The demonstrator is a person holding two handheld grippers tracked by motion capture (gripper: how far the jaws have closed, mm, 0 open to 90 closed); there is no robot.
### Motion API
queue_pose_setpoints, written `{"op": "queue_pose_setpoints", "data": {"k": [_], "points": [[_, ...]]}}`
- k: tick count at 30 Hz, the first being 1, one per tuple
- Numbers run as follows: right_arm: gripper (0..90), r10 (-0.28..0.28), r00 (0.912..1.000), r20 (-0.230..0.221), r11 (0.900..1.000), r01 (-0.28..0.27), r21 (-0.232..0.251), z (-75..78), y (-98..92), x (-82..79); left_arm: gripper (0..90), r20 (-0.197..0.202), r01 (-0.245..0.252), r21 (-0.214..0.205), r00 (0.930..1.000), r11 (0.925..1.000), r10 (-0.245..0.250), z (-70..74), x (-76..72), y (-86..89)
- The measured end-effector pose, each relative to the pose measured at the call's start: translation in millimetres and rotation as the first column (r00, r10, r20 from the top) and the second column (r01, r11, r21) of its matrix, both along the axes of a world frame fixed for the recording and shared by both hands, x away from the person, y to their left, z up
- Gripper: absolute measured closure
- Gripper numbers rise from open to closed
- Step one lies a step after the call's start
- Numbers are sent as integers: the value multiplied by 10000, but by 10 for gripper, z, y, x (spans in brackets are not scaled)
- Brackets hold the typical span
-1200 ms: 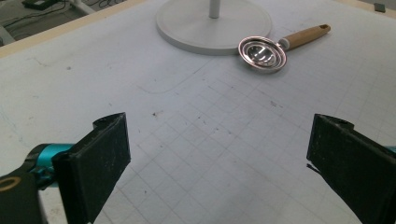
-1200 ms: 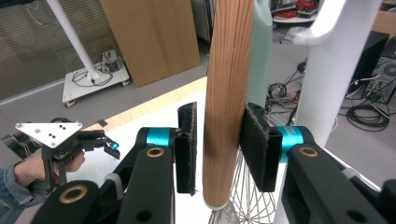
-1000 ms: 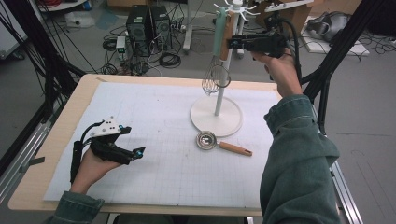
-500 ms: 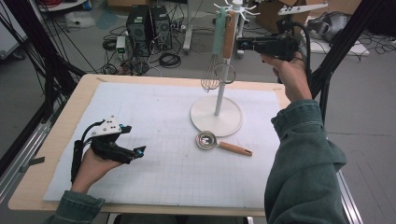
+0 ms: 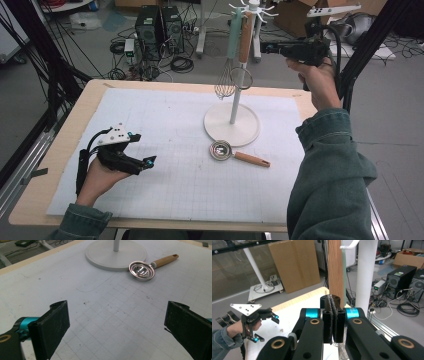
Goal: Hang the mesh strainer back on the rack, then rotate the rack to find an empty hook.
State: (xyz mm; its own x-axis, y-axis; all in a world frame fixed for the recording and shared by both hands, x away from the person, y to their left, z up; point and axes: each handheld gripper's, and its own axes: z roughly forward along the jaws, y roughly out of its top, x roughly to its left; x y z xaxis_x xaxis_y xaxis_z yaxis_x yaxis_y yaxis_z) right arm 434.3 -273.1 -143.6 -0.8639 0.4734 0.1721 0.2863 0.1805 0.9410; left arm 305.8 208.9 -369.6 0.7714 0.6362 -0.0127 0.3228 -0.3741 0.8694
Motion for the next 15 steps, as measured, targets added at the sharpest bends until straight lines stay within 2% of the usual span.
{"op": "queue_pose_setpoints", "data": {"k": [2, 4, 9, 15], "points": [[894, -50, 9999, 156, 10000, 49, 62, 22, -33, -1, 65, 6, -18, -64, 10000, 10000, 18, -1, -3, 1], [895, -191, 9998, 96, 9998, 190, 48, 57, -67, 16, 65, 16, -12, -20, 10000, 10000, 12, -2, -2, 3], [896, -285, 9992, 289, 9995, 281, 149, 176, -79, 34, 65, -31, 14, 22, 10000, 10000, -14, -15, 15, -1], [896, -476, 9983, 349, 9987, 470, 188, 215, -96, 102, 65, -133, 11, 59, 9999, 10000, -10, -35, 18, -6]]}}
